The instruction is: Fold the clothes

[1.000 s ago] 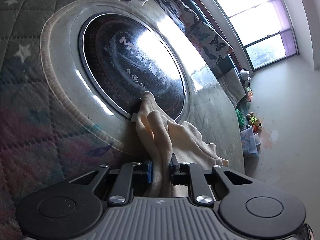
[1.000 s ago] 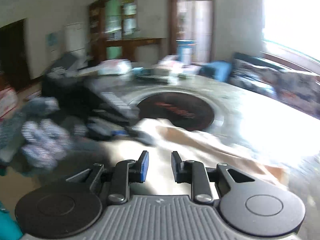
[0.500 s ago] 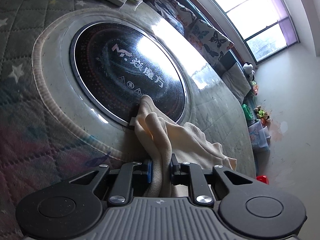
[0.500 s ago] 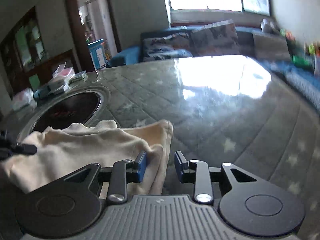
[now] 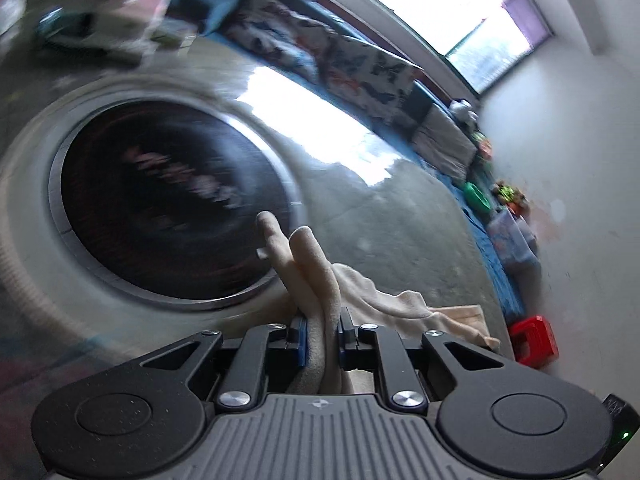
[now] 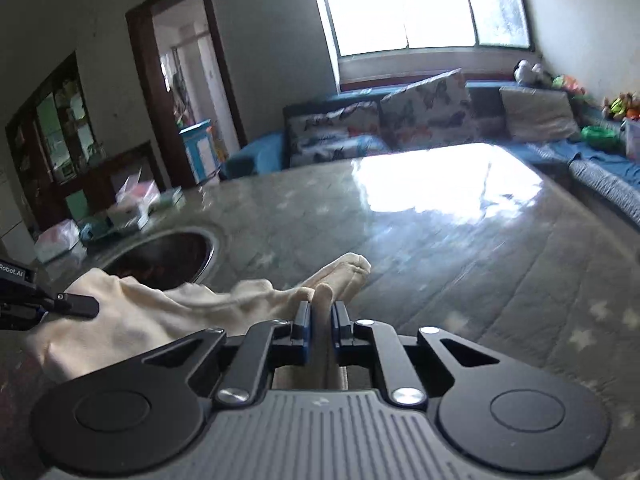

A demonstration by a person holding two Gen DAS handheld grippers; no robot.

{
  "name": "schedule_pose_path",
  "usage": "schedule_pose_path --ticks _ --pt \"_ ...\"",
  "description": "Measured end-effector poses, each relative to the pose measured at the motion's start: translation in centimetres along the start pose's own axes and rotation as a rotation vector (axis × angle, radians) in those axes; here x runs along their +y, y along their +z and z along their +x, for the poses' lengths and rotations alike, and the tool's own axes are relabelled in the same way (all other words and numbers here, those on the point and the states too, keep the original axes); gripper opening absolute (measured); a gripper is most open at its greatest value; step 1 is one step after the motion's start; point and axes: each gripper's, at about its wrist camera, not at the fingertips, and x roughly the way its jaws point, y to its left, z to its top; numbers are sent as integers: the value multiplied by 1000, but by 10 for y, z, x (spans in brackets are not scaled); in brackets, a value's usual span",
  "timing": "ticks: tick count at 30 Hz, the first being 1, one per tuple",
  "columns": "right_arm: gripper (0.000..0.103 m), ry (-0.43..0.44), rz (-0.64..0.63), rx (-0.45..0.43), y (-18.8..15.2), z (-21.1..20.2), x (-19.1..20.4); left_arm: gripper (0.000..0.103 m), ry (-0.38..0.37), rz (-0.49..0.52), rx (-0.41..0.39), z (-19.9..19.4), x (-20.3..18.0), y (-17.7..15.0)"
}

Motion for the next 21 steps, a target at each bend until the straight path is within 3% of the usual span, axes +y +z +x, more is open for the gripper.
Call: schedule_pose_path --ticks 8,14,21 --pt "9 -177 -4 -47 20 -25 -56 14 -93 126 61 60 -80 -8" --pt "9 -331 1 -77 33 -39 -101 14 -122 213 121 104 -130 -23" --pt "10 -453 46 8 15 -25 -149 18 -46 317 160 131 -144 -43"
